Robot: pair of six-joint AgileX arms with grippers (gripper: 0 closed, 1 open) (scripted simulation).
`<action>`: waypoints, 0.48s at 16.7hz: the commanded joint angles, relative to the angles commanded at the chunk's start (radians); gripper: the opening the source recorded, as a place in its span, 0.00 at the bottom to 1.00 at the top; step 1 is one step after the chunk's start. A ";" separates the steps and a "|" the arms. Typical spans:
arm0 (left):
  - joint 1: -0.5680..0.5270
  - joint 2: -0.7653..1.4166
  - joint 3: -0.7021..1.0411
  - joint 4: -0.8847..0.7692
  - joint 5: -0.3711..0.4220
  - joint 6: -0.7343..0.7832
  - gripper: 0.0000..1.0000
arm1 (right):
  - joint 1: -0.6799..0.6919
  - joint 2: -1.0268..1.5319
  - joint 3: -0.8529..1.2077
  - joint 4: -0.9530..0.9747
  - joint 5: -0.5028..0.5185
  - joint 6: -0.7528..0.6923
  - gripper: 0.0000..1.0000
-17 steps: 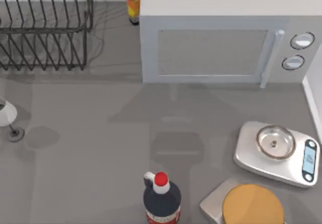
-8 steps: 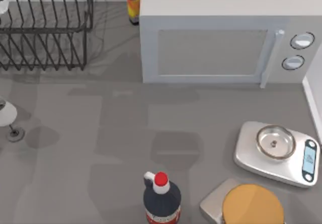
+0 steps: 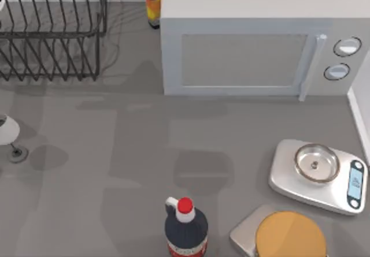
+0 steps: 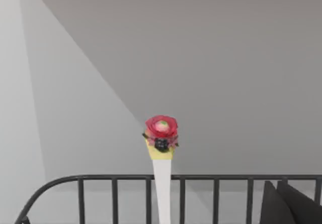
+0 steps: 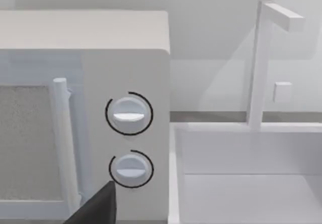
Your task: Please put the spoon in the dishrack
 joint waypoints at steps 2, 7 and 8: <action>0.000 0.000 0.000 0.000 0.000 0.000 0.45 | 0.000 0.000 0.000 0.000 0.000 0.000 1.00; 0.000 0.000 0.000 0.000 0.000 0.000 0.83 | 0.000 0.000 0.000 0.000 0.000 0.000 1.00; 0.000 0.000 0.000 0.000 0.000 0.000 0.90 | 0.000 0.000 0.000 0.000 0.000 0.000 1.00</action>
